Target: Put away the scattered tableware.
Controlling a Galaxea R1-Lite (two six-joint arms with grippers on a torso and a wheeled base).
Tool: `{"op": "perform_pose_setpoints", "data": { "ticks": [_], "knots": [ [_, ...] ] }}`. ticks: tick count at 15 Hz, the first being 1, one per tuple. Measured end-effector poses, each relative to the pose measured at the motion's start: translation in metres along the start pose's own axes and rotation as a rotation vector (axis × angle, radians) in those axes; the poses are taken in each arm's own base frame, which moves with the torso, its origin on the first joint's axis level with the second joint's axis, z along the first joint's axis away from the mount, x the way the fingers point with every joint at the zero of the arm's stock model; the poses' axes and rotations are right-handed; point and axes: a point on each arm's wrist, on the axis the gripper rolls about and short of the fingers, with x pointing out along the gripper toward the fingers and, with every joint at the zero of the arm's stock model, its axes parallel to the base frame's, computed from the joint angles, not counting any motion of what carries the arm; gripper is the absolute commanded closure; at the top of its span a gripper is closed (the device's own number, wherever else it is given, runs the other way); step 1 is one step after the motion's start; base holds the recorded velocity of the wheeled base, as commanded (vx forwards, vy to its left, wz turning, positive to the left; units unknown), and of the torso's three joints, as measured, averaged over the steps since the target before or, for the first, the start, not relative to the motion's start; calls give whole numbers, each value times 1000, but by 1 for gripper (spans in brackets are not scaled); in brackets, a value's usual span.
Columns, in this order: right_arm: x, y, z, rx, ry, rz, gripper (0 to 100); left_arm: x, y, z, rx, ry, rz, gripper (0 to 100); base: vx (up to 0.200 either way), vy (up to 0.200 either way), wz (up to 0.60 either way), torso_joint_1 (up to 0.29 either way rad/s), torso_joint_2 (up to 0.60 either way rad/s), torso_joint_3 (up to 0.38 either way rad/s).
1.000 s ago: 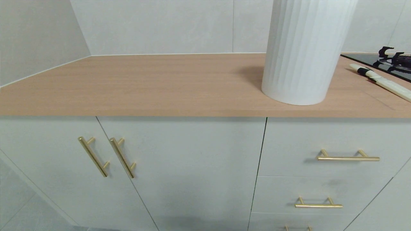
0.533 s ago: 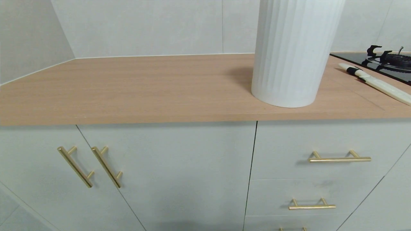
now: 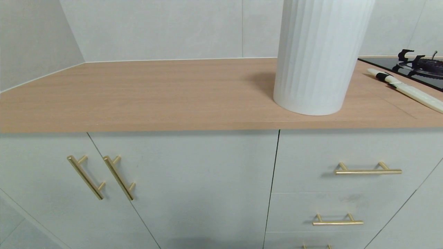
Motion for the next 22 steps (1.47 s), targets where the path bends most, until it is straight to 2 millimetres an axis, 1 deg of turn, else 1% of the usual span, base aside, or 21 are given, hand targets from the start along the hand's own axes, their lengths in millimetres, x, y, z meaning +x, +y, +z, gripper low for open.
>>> {"op": "perform_pose_setpoints", "data": {
  "ticks": [11,17,20,22],
  "knots": [
    [0,0,0,0,0,0,0,0,0,0,1,1,0,0,0,-200,0,4,2,2],
    [0,0,0,0,0,-1,0,0,0,0,0,0,0,0,0,0,0,0,0,0],
    [0,0,0,0,0,0,0,0,0,0,-1,1,0,0,200,0,0,1,-1,7],
    [0,0,0,0,0,0,0,0,0,0,-1,0,1,0,0,0,0,0,0,0]
  ]
}}
